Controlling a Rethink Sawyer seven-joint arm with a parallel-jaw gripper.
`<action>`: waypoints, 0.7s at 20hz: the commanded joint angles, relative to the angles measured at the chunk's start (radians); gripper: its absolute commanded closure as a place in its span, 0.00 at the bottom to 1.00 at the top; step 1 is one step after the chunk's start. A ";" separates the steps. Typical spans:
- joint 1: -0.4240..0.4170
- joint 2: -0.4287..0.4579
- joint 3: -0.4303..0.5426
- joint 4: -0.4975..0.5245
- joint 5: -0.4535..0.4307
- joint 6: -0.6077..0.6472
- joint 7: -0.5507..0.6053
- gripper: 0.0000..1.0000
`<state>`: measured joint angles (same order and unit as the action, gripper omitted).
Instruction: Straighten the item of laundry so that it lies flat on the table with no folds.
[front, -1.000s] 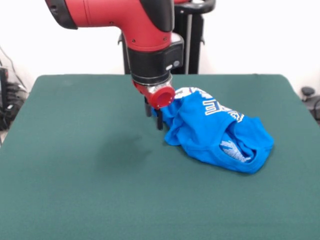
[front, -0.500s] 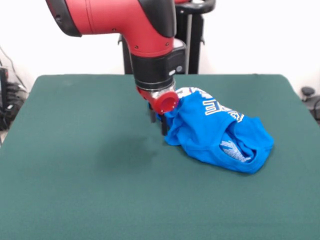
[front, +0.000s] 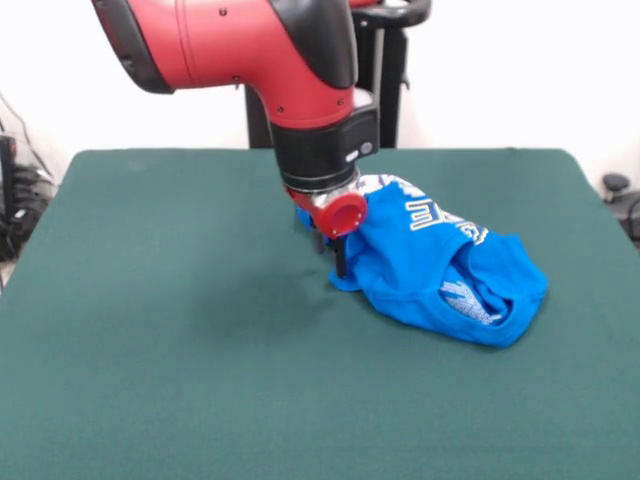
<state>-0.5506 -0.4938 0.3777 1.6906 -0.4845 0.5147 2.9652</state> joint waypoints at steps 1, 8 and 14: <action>-0.001 0.098 0.110 0.046 0.066 0.036 -0.117 0.00; 0.010 0.080 0.094 0.030 0.041 0.103 -0.173 0.00; -0.012 0.105 0.110 0.006 0.059 0.146 -0.203 1.00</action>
<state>-0.5701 -0.4680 0.3938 1.6905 -0.4590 0.5255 2.9652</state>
